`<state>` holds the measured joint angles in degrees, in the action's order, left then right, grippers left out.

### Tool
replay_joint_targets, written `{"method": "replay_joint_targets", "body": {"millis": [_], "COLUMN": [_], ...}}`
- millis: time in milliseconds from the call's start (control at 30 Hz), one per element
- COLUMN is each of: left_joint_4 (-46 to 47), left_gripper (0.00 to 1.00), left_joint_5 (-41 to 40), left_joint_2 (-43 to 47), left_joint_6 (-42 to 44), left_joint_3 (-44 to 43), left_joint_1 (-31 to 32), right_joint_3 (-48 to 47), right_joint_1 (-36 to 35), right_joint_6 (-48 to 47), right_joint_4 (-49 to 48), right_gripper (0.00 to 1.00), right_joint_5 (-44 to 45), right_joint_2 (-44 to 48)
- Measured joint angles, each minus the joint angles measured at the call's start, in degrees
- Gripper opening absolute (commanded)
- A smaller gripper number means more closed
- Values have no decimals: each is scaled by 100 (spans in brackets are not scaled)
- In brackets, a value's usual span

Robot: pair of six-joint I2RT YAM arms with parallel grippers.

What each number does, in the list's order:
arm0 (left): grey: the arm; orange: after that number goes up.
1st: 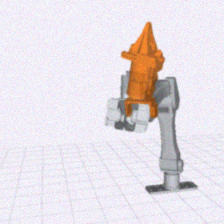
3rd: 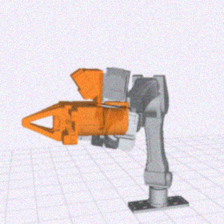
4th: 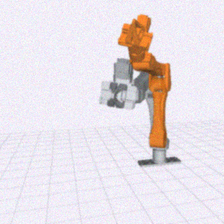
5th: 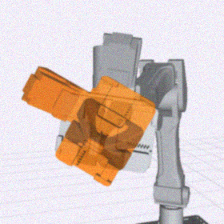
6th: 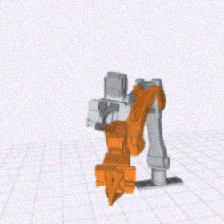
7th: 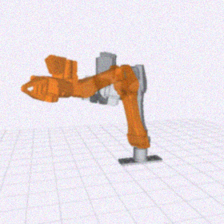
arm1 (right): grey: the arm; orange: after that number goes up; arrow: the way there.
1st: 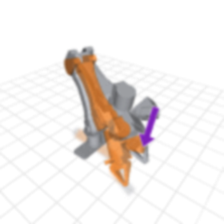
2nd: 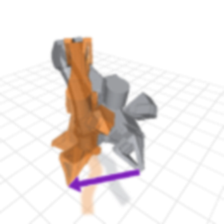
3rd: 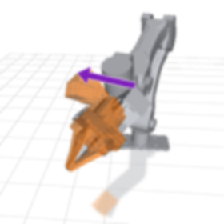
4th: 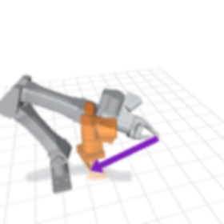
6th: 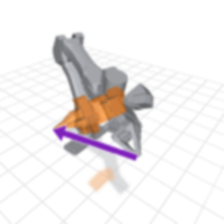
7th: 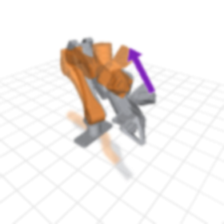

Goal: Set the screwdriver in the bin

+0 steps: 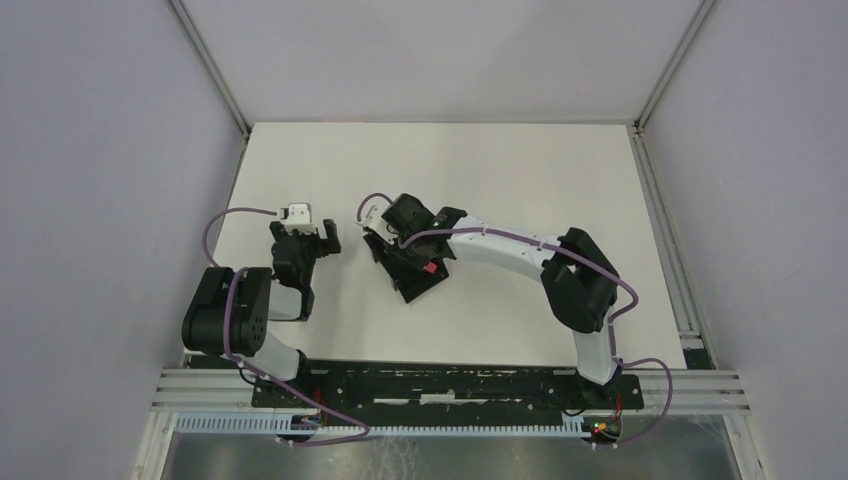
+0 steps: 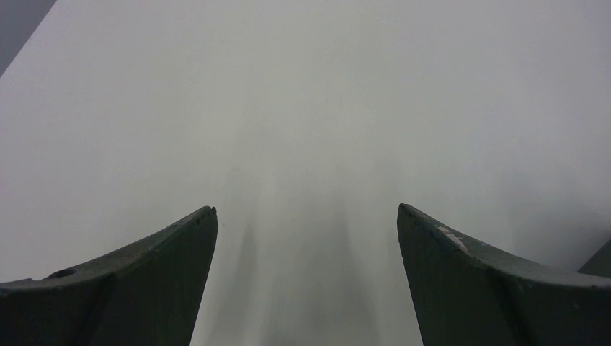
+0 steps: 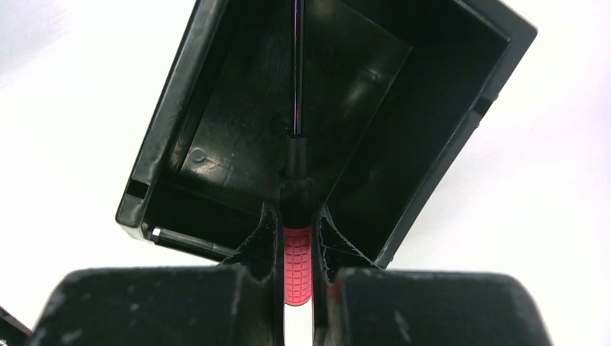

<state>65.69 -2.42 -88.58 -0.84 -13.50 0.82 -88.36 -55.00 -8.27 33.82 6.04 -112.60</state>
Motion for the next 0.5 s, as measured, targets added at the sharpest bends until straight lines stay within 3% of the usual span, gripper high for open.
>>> {"method": "replay_joint_targets", "body": {"millis": [100, 200, 233, 500], "left_joint_4": [0, 0, 0, 0], "left_gripper": [100, 100, 100, 100], "left_joint_5": [2, 2, 0, 0], "left_joint_2": [0, 0, 0, 0], "left_joint_6": [0, 0, 0, 0], "left_joint_3": [0, 0, 0, 0], "left_joint_1": [0, 0, 0, 0], "right_joint_3": [-70, -166, -203, -549], "right_joint_1": [0, 0, 0, -13], "right_joint_6": [-17, -13, -17, -68], "right_joint_4": [-81, -79, -79, -35], "right_gripper": [11, 39, 44, 61], "right_joint_5": [2, 0, -2, 50], "right_joint_2": [-68, -173, -210, -264]}}
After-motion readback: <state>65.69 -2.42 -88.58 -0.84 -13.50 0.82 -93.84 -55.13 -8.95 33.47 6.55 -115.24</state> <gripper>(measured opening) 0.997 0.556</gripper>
